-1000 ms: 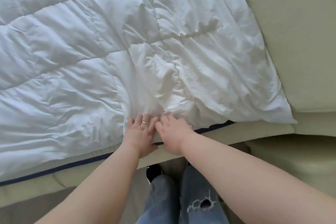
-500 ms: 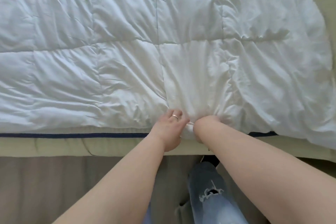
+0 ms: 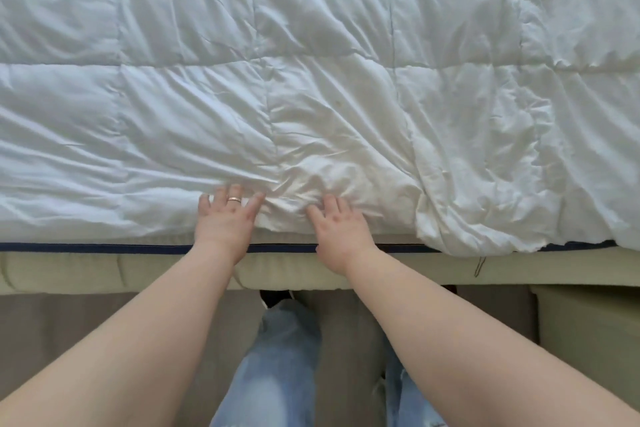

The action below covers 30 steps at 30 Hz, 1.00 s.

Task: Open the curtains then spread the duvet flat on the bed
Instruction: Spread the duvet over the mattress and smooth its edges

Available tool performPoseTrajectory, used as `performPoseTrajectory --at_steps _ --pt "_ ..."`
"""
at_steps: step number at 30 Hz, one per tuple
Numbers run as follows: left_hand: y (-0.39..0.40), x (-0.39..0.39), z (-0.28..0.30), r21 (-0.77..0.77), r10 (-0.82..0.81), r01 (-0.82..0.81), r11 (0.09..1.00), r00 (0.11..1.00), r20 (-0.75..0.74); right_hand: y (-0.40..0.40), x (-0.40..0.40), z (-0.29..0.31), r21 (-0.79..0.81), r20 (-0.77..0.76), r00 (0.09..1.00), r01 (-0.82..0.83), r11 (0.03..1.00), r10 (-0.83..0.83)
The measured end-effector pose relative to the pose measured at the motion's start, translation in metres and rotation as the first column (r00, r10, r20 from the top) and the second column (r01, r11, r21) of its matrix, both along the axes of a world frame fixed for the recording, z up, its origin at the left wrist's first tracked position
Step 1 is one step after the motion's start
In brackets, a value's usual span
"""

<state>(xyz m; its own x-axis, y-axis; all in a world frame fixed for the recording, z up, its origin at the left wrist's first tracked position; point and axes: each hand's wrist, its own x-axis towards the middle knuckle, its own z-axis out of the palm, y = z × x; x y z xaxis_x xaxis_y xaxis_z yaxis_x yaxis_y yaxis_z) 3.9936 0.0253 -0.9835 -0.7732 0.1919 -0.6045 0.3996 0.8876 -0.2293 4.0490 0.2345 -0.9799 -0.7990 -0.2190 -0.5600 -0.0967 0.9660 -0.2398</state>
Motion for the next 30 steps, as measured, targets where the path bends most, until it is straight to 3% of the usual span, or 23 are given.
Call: performPoseTrajectory --at_steps 5,13,16,19,22,25,28,30 --pt "-0.057 -0.028 -0.004 0.02 -0.069 0.069 0.997 0.998 -0.017 -0.049 -0.028 -0.019 0.155 -0.002 0.997 0.082 0.984 -0.083" --pt "-0.1 -0.04 -0.001 0.211 -0.096 0.07 0.975 0.988 0.118 -0.084 -0.053 -0.004 0.072 0.224 0.97 0.082 0.994 -0.096" --pt "-0.138 -0.044 0.005 0.204 -0.061 0.028 0.979 0.986 0.156 -0.12 -0.052 -0.006 -0.023 0.301 0.953 0.05 0.999 -0.04" --pt "-0.158 -0.047 0.015 0.179 -0.045 0.004 0.984 0.973 0.225 -0.138 -0.059 -0.012 0.024 0.419 0.907 -0.066 0.998 0.05" --pt "-0.149 -0.048 0.016 0.169 -0.059 0.004 0.986 0.944 0.324 -0.144 -0.076 -0.015 0.08 0.533 0.838 -0.185 0.98 0.115" --pt "-0.128 -0.05 0.014 0.15 -0.058 0.0 0.989 0.92 0.387 -0.147 -0.087 -0.008 0.029 0.575 0.8 -0.229 0.973 0.171" --pt "-0.111 -0.04 0.008 0.237 0.062 -0.173 0.956 0.909 0.411 -0.145 -0.089 0.003 -0.003 0.618 0.769 -0.207 0.978 0.164" --pt "-0.106 -0.031 0.004 0.351 0.15 -0.302 0.886 0.905 0.398 -0.138 -0.087 0.007 -0.022 0.604 0.787 -0.143 0.99 0.127"
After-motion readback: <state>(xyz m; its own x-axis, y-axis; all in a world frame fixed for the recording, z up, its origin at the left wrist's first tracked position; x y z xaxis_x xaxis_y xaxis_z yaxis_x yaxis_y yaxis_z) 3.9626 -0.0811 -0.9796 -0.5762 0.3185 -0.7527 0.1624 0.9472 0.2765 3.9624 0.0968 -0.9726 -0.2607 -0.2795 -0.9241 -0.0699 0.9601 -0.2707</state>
